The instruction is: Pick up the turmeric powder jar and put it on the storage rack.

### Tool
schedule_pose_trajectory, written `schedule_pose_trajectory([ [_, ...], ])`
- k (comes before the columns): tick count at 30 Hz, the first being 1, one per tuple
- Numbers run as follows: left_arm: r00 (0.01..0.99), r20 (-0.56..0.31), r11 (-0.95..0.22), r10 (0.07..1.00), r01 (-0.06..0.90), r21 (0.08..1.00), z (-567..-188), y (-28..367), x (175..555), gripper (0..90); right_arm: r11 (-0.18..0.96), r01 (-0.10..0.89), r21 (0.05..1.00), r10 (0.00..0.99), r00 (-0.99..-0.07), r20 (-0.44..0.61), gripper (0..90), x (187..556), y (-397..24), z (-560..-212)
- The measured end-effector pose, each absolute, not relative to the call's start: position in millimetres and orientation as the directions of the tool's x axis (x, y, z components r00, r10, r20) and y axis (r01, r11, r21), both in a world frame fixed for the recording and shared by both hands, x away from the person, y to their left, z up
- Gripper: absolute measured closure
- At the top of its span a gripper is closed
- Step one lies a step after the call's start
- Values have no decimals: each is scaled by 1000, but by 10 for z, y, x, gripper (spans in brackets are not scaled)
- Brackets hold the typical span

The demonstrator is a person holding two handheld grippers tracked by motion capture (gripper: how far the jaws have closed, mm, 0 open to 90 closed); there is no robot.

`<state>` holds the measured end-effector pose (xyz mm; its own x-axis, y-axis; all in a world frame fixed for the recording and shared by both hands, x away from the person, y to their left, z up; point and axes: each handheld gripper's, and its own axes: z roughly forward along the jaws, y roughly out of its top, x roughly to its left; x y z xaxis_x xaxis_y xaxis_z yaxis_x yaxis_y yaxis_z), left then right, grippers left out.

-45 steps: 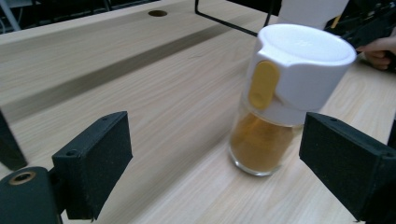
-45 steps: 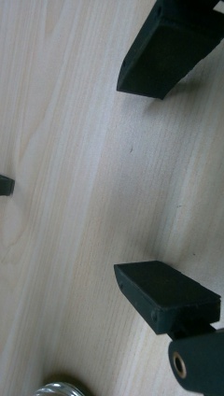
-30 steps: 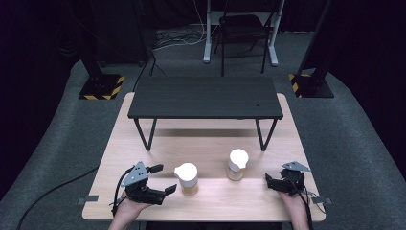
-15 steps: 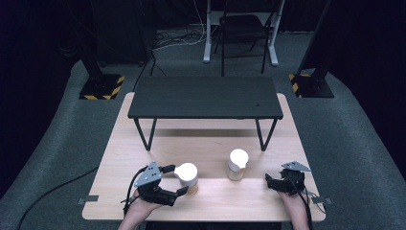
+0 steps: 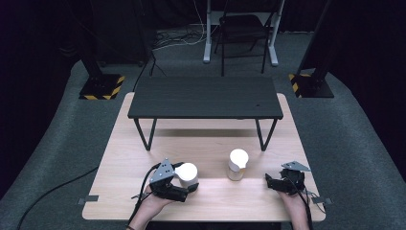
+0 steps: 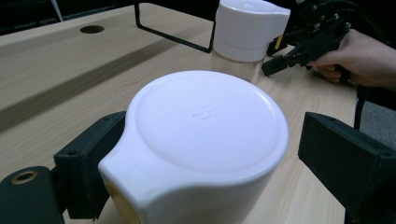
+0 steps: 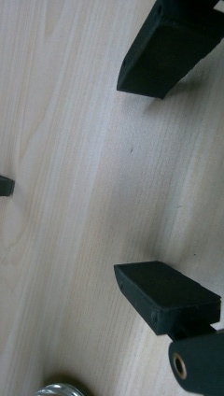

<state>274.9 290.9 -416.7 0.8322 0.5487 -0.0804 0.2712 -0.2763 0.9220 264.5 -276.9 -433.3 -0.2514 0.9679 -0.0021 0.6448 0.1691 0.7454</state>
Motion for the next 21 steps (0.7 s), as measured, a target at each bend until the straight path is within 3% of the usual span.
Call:
schedule_pose_trajectory([
  [10,830,-49,-310,556,262,914,-4247,2774,2815,127,169,645,746,968,-251,-2,97,2646,-2768,-4334],
  [21,779,-46,-263,625,266,927,-4388,2661,2745,208,170,644,746,968,-252,-3,97,2650,-2768,-4334],
])
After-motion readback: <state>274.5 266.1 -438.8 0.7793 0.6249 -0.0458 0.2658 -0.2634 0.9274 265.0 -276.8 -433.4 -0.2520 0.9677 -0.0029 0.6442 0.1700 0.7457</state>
